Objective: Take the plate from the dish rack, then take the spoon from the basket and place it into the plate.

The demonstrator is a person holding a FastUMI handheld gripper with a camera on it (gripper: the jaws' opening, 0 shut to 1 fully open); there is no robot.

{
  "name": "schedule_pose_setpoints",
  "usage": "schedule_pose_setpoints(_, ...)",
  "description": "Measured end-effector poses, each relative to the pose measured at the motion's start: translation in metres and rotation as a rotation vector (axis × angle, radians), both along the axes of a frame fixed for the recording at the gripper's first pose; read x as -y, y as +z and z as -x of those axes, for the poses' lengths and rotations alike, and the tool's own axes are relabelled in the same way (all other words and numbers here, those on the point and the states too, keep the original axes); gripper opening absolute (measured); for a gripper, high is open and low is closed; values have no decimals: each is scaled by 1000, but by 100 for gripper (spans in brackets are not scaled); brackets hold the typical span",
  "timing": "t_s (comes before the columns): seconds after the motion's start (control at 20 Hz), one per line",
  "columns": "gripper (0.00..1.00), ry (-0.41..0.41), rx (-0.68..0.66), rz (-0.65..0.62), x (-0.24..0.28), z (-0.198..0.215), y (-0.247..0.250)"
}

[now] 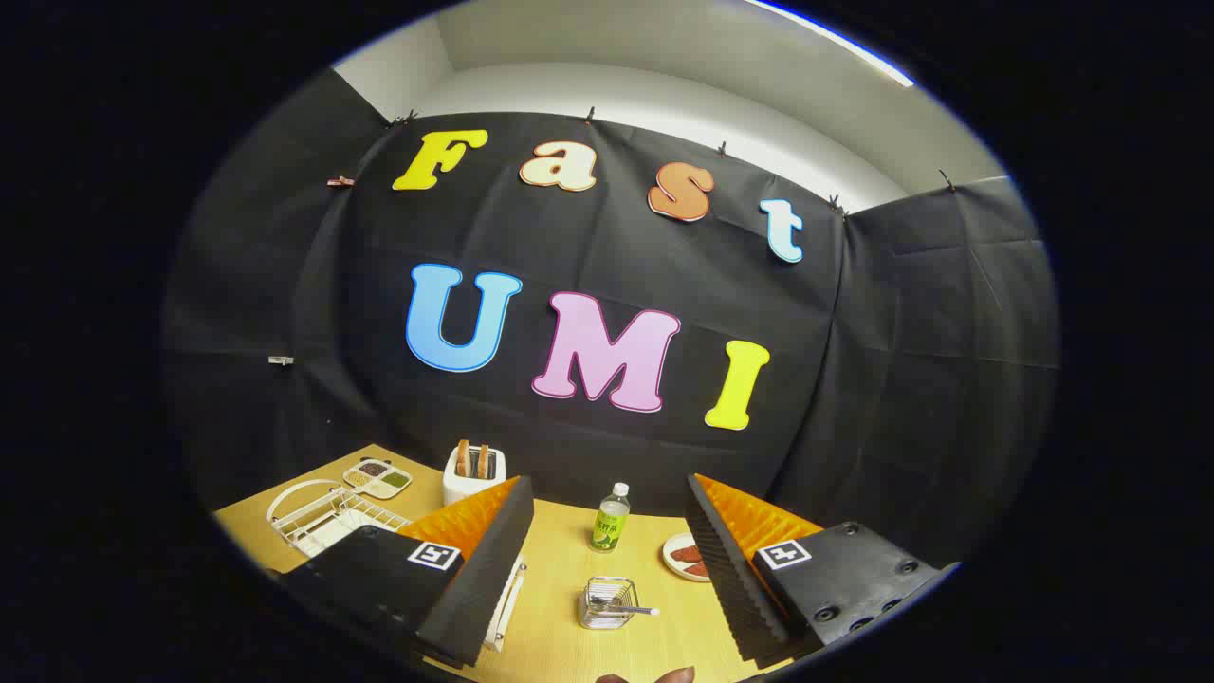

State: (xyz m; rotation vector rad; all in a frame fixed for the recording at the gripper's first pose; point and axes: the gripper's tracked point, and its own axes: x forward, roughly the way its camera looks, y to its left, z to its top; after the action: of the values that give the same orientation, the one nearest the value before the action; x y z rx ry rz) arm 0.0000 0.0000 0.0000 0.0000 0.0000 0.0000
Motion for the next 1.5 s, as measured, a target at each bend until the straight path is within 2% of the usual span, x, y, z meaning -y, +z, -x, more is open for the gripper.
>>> schedule_pose_setpoints(0.7,97,10,-41,-6,-17,-1,-14)
schedule_pose_setpoints(1.2,97,47,-75,-16,-48,-20,-19)
schedule_pose_setpoints(1.3,97,88,-131,-42,-69,-33,-29)
schedule_pose_setpoints(1.5,98,139,-372,-60,-113,-58,-85)
